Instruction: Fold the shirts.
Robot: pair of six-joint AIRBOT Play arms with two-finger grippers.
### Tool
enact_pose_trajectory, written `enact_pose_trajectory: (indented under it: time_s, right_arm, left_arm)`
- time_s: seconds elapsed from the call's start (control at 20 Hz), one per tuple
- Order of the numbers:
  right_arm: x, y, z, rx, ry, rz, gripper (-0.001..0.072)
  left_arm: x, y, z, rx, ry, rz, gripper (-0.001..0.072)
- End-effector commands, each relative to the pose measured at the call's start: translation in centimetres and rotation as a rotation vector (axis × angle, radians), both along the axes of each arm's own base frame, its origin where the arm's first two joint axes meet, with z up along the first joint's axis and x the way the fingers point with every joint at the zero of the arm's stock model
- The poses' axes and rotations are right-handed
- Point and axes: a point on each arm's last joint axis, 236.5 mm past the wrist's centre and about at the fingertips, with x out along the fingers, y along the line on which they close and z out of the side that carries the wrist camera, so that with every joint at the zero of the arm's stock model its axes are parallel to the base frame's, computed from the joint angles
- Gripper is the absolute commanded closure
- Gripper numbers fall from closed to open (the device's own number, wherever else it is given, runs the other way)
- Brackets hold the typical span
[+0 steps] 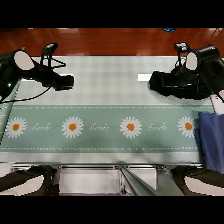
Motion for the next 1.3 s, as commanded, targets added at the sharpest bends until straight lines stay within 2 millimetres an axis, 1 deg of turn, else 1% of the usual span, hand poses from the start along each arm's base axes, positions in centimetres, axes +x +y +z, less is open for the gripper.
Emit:
enact_pose_trajectory:
  time_s: [0.0,0.15,0.4,0.45,0.5,0.55,0.6,0.65,0.7,0.75,0.8,0.9,0.95,1.0,1.05,1.1,1.2,1.25]
  right_arm:
    - [1.8,0.5,0.5,0.018,-0.078,0.017,0.0687]
    - [4.0,1.2,1.5,0.036,-0.181,0.042,0.0687]
    - [6.7,2.2,3.1,0.068,-0.313,0.073,0.0686]
    - [7.6,2.3,3.7,0.064,-0.356,0.086,0.0676]
    - [8.6,2.0,4.6,0.037,-0.408,0.106,0.0523]
    - [9.6,1.7,5.5,0.002,-0.46,0.134,0.03]
    - [10.4,1.1,6.4,-0.044,-0.505,0.16,0.0293]
    - [11.0,0.1,7.3,-0.102,-0.535,0.178,0.0293]
    - [11.5,-1.3,7.7,-0.142,-0.553,0.171,0.0294]
    - [11.8,-3.3,7.5,-0.166,-0.551,0.141,0.0294]
    - [11.7,-5.9,6.5,-0.175,-0.52,0.087,0.0294]
    - [10.6,-11.4,3.2,-0.161,-0.423,-0.058,0.0295]
    - [9.8,-13.5,1.5,-0.135,-0.377,-0.126,0.0295]
    - [9.2,-15.1,-0.2,-0.096,-0.34,-0.188,0.0295]
    - [8.7,-16.2,-2.1,-0.043,-0.305,-0.244,0.0296]
    - [8.5,-16.8,-3.9,0.007,-0.275,-0.283,0.0296]
    - [8.0,-17.7,-7.0,0.049,-0.217,-0.321,0.0296]
    - [7.7,-17.9,-8.4,0.055,-0.186,-0.32,0.0296]
  left_arm:
    - [0.7,0.0,0.2,-0.004,-0.03,0.009,0.0687]
    - [1.2,-0.1,0.0,-0.006,-0.043,0.015,0.0686]
    - [2.1,-0.1,0.0,-0.009,-0.07,0.026,0.0686]
    - [2.4,0.0,-0.2,-0.007,-0.075,0.029,0.0653]
    - [2.6,0.2,-0.4,0.001,-0.078,0.032,0.0422]
    - [2.7,0.4,-0.7,0.007,-0.071,0.046,0.0202]
    - [2.4,0.6,-1.1,0.004,-0.044,0.063,0.0197]
    - [1.9,0.8,-1.4,0.012,-0.016,0.06,0.0197]
    - [1.4,1.3,-1.7,0.021,0.01,0.06,0.0198]
    - [0.9,2.0,-2.1,0.036,0.036,0.064,0.0198]
    - [0.7,3.0,-2.3,0.056,0.047,0.072,0.0197]
    - [0.9,4.4,-2.2,0.062,0.048,0.107,0.0198]
    - [0.7,4.4,-2.0,0.038,0.061,0.14,0.0197]
    - [0.2,3.5,-1.8,-0.013,0.073,0.154,0.0197]
    - [-0.4,2.5,-1.8,-0.056,0.077,0.155,0.0198]
    - [-1.1,1.5,-1.9,-0.081,0.065,0.14,0.0198]
    - [-2.5,0.3,-2.6,-0.086,0.027,0.121,0.0197]
    - [-3.1,0.1,-2.9,-0.086,0.017,0.118,0.0197]
